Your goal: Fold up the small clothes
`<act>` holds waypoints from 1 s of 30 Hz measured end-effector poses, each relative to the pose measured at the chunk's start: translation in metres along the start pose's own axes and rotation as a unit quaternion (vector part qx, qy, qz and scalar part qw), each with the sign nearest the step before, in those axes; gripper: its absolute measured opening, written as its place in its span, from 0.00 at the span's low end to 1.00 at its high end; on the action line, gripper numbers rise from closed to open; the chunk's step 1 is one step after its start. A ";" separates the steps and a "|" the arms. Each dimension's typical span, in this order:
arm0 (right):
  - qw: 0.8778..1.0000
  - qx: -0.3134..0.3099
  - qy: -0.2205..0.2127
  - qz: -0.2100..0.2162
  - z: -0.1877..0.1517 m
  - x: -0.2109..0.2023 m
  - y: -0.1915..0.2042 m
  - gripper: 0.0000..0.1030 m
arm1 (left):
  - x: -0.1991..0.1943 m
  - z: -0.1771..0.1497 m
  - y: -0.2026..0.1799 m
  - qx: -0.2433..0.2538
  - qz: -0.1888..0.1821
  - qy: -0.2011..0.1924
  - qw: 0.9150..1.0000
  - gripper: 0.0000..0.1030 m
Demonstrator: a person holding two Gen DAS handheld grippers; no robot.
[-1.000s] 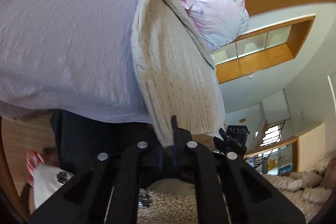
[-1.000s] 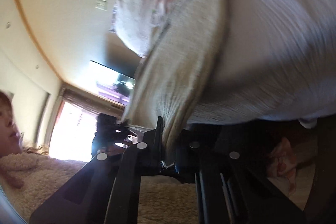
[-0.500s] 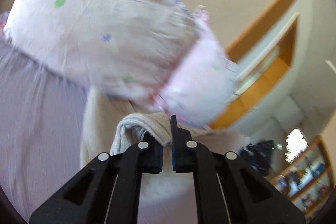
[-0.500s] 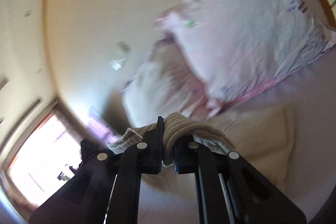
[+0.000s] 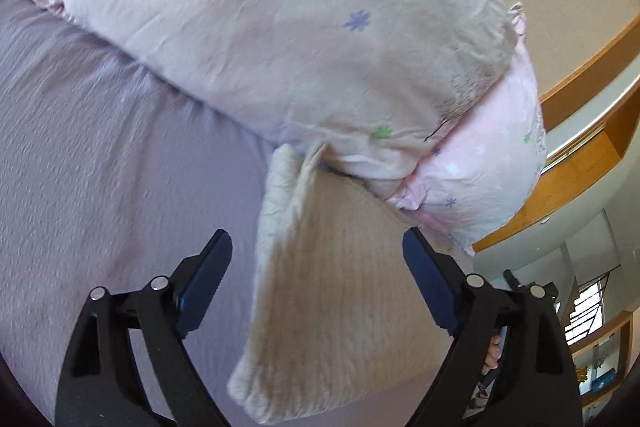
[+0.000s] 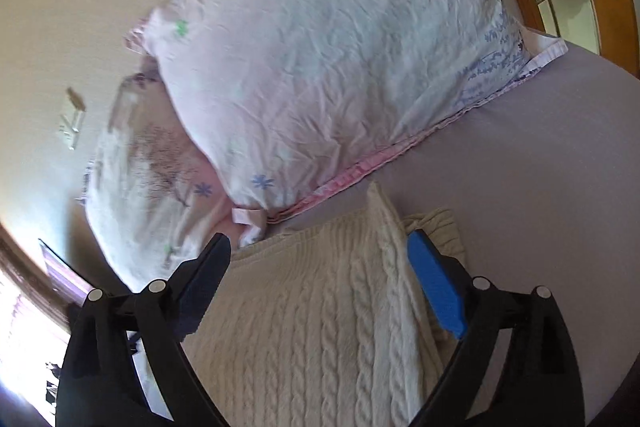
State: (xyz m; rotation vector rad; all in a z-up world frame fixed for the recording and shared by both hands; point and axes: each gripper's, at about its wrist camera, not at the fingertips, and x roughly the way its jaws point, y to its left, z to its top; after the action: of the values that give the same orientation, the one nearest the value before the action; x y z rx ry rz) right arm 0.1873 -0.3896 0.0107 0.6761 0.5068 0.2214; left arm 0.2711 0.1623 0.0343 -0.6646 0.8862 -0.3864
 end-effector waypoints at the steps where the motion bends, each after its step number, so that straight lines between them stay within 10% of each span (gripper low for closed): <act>1: 1.000 0.000 0.003 0.003 -0.002 -0.001 0.000 0.89 | 0.003 0.000 0.001 0.000 0.001 0.010 1.000 0.78; 9: 0.999 -0.013 0.016 0.040 -0.008 -0.021 0.004 0.90 | 0.045 -0.013 0.009 -0.024 -0.018 0.059 0.998 0.59; 12: 0.998 -0.007 0.014 0.060 -0.006 -0.033 -0.001 0.90 | 0.054 -0.017 0.015 -0.054 -0.016 0.077 0.995 0.23; 21: 0.998 -0.037 -0.021 0.040 0.003 -0.074 -0.014 0.90 | 0.046 -0.015 -0.071 -0.080 -0.160 0.050 0.983 0.14; 26: 0.998 -0.016 -0.050 0.040 0.014 -0.091 -0.024 0.90 | 0.128 -0.041 -0.193 -0.074 -0.291 0.112 0.947 0.15; 30: 0.999 0.010 -0.012 0.044 0.022 -0.083 -0.033 0.90 | 0.222 -0.092 -0.244 -0.122 -0.357 0.250 0.892 0.30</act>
State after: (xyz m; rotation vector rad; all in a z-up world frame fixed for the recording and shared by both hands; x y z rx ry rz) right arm 0.1288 -0.4561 0.0356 0.7199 0.4567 0.2907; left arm 0.3157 -0.1772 0.0279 -1.1542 1.1709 -1.1618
